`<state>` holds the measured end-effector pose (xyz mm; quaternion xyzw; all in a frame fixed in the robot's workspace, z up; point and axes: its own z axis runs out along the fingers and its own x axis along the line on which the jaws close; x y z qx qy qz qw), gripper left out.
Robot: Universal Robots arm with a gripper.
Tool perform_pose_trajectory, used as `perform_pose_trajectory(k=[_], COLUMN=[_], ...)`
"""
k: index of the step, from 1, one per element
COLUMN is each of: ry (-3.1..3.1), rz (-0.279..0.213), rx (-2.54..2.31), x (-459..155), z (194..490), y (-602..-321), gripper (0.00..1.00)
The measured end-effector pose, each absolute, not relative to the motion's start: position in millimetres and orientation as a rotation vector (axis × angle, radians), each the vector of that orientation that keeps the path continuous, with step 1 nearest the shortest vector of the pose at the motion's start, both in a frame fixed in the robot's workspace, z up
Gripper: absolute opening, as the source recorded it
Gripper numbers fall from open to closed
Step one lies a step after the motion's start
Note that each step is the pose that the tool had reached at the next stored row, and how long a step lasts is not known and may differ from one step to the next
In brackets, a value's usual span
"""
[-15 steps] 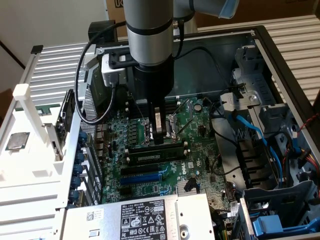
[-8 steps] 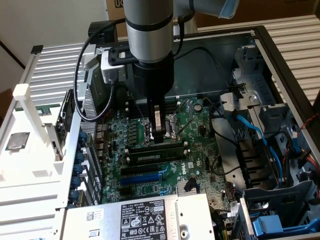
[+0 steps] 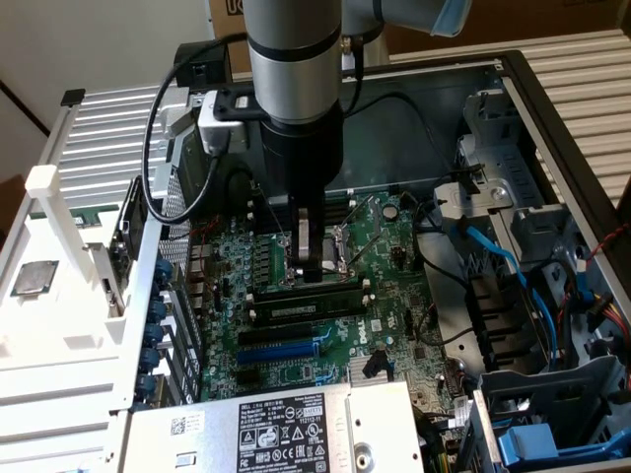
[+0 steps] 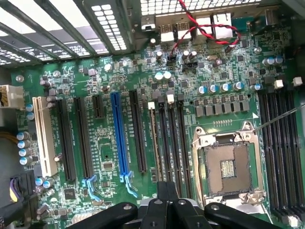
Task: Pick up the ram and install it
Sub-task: 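Press down the ram until it locks into place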
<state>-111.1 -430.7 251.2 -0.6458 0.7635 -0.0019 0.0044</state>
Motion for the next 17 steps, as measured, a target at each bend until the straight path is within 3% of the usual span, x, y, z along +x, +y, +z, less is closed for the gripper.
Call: perform_pose_trajectory(k=[17], ry=[2.767], rz=[-0.009], rx=[-1.471], x=[-111.1], z=[251.1], y=[-430.7], gripper=[0.1])
